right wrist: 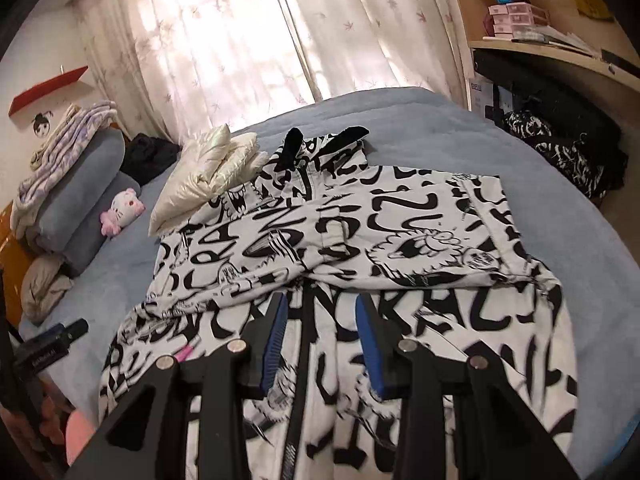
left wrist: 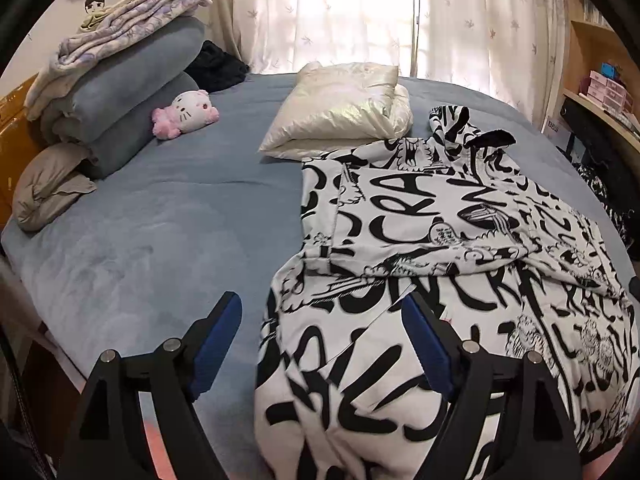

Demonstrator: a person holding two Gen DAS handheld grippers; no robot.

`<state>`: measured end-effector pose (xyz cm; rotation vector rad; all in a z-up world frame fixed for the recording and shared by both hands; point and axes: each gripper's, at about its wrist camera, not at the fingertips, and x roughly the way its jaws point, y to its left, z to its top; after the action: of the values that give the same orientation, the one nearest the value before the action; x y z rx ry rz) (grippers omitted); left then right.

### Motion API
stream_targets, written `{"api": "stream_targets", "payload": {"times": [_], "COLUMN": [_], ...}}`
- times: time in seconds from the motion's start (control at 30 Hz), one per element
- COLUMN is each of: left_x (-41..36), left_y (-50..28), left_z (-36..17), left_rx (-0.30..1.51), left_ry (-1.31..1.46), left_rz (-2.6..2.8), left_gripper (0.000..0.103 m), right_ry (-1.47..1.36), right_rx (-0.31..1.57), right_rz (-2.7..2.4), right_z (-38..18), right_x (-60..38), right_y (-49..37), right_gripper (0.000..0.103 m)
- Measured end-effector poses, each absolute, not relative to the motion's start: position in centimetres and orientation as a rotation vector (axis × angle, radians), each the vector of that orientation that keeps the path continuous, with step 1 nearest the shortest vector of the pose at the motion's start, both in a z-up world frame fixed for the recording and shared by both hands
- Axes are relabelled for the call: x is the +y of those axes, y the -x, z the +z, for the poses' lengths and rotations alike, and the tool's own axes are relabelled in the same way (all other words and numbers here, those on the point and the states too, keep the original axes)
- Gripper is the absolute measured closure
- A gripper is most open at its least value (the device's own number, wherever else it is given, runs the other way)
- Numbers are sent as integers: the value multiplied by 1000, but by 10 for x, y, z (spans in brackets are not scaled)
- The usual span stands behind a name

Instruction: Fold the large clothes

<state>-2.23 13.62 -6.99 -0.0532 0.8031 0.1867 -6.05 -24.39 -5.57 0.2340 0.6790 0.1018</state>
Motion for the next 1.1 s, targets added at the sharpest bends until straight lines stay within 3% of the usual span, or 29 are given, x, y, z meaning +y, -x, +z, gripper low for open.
{"api": "stream_targets", "payload": {"times": [0.1, 0.27, 0.8, 1.1], "left_x": [145, 159, 193, 189], "left_y": [32, 46, 65, 65], "left_z": [-74, -84, -162, -169], "left_rx": [814, 848, 1094, 1087], "left_ry": [41, 56, 361, 345], "left_rz": [206, 235, 56, 37], "left_gripper": [22, 22, 21, 20], "right_ry": [-204, -185, -235, -268], "right_rx": [692, 717, 910, 898], "right_rz": [78, 37, -131, -141], "right_z": [-57, -64, -117, -122], "right_x": [-252, -267, -349, -364], "right_y": [75, 93, 144, 161], "right_gripper": [66, 51, 50, 50]}}
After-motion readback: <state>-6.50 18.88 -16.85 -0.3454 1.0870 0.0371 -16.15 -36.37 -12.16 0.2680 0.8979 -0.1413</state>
